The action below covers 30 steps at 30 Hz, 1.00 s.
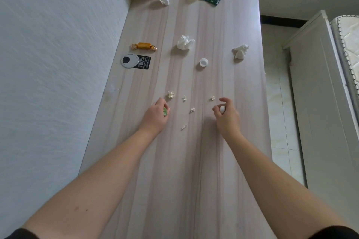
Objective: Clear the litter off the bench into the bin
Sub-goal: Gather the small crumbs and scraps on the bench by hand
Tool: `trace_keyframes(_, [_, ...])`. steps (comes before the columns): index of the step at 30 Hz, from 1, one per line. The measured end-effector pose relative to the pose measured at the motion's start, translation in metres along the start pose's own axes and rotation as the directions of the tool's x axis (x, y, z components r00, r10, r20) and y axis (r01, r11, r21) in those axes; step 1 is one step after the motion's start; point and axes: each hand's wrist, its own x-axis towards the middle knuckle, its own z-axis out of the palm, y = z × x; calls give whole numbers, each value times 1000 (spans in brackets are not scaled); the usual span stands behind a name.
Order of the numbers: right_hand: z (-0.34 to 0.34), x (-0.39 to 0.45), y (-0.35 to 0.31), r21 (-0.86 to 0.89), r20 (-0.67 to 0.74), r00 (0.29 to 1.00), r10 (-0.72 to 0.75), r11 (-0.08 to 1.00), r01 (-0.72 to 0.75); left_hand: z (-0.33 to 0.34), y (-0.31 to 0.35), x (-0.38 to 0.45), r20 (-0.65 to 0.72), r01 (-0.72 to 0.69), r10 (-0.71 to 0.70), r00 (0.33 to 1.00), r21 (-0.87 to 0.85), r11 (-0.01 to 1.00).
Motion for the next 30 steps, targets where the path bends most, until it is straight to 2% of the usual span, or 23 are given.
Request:
trace_keyframes(4, [3, 21, -2, -123, 30, 999, -29, 992, 32, -5, 4, 19, -49, -18, 16, 999, -50, 999])
trace_keyframes(6, [7, 31, -1, -184, -10, 1000, -29, 983, 27, -3, 7, 32, -52, 10, -13, 999, -55, 998])
trace_keyframes(11, [20, 53, 0, -347, -140, 987, -73, 938, 20, 4, 6, 62, -60, 139, -136, 989, 40, 989])
trace_keyframes(14, [31, 55, 0, -465, -168, 969, -182, 881, 85, 12, 4, 69, -17, 86, -84, 996, 138, 987])
trace_keyframes(18, [56, 37, -11, -582, 49, 920, -389, 738, 343, 24, 3, 62, 75, -105, 82, 994, 405, 908])
trace_keyframes(21, [72, 16, -22, -624, 205, 871, -447, 626, 468, 26, 4, 58, 116, -151, 107, 988, 508, 848])
trace_keyframes(24, [74, -2, -21, -622, 306, 804, -510, 532, 574, 25, 0, 48, 119, -171, 129, 984, 482, 859])
trace_keyframes(26, [71, -7, -15, -612, 344, 764, -545, 487, 623, 23, -4, 40, 104, -170, 140, 985, 404, 899])
trace_keyframes(30, [64, -9, -11, -626, 370, 728, -577, 424, 654, 16, -5, 35, 108, -180, 157, 982, 265, 947])
